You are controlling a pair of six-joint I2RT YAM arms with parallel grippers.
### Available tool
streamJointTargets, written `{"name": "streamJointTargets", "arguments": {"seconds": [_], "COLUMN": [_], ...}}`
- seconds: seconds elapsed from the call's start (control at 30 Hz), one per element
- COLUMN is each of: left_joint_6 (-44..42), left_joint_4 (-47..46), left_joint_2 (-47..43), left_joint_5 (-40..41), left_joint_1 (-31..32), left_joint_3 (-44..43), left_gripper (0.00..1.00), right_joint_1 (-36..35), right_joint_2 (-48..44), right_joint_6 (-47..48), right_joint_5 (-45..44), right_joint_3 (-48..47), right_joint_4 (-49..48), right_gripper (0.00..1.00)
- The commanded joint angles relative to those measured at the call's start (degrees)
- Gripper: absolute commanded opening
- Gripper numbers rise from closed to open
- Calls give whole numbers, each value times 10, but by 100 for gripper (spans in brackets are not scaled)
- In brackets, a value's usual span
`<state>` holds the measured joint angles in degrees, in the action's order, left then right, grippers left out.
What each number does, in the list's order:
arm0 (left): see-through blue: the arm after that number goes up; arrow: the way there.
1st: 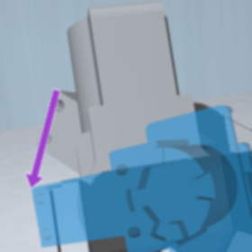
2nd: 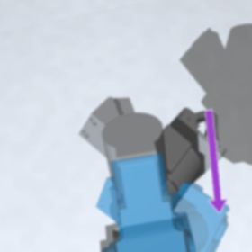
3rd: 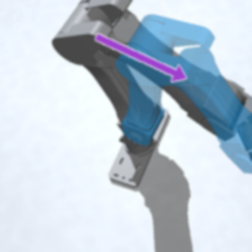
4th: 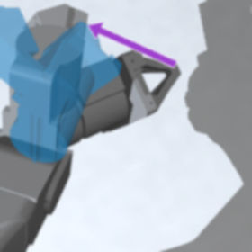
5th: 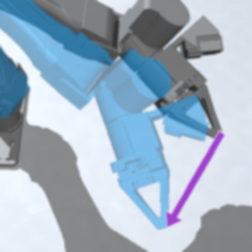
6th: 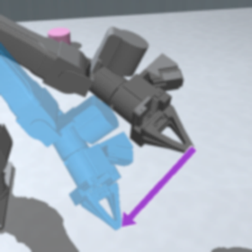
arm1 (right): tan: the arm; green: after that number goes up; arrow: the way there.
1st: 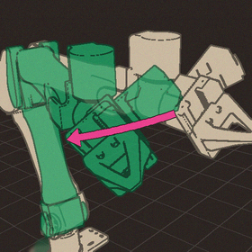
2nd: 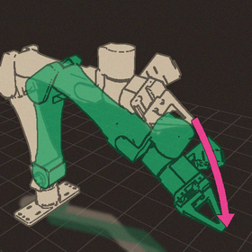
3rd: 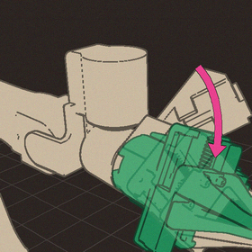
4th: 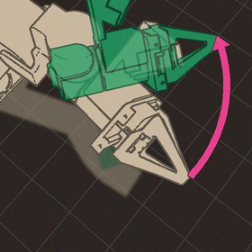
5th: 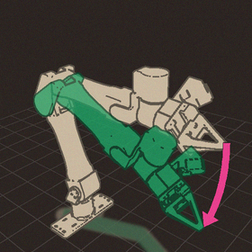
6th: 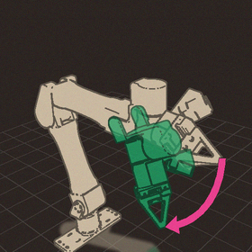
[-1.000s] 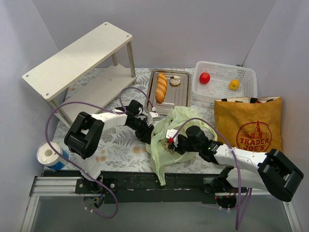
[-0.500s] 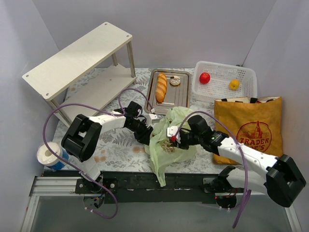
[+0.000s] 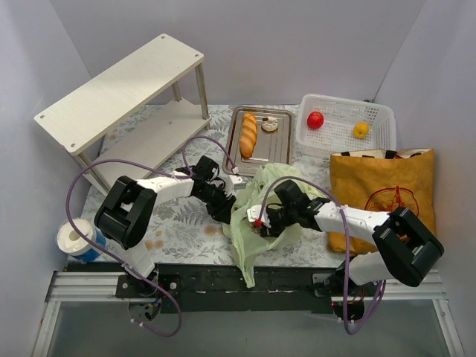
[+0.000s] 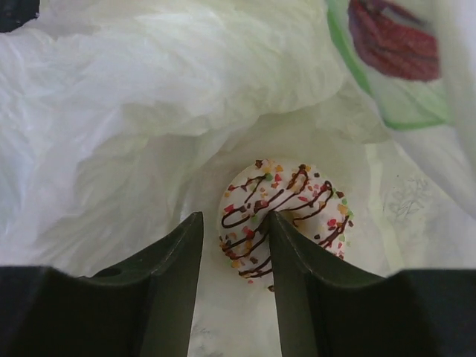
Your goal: Untie the knot of the grocery bags and take out the mixed food
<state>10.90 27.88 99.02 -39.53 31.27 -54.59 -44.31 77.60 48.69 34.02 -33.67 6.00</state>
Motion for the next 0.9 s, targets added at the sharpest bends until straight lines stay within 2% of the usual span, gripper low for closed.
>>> {"name": "streamJointTargets", "arguments": {"seconds": [0.0, 0.1, 0.23, 0.37, 0.43, 0.6, 0.8, 0.87], "left_joint_6": [-11, -10, -11, -18, -18, -22, -38, -44], "left_joint_4": [30, 31, 36, 40, 43, 53, 78, 87], "left_joint_2": [-1, -1, 1, 1, 0, -3, -3, -8], "left_joint_5": [50, 48, 52, 70, 75, 87, 97, 108], "left_joint_1": [1, 1, 1, 1, 1, 1, 0, -2], "left_joint_3": [19, 17, 4, -3, -7, -17, -24, -22], "left_gripper": [35, 35, 35, 35, 34, 34, 33, 32], "right_joint_1": [-7, -6, -7, -1, 24, 105, 112, 113], "right_joint_2": [30, 42, 24, -35, -46, -104, -134, -160], "right_joint_6": [22, 64, 107, 110, 140, 214, 285, 294], "right_joint_5": [-57, -68, -64, -55, -40, 25, 73, 81], "right_joint_3": [-16, -21, -37, -88, -110, -167, -270, -295], "right_joint_4": [-28, 11, 80, 152, 225, 319, 498, 517], "right_gripper": [48, 42, 2, 1, 1, 1, 1, 1]}}
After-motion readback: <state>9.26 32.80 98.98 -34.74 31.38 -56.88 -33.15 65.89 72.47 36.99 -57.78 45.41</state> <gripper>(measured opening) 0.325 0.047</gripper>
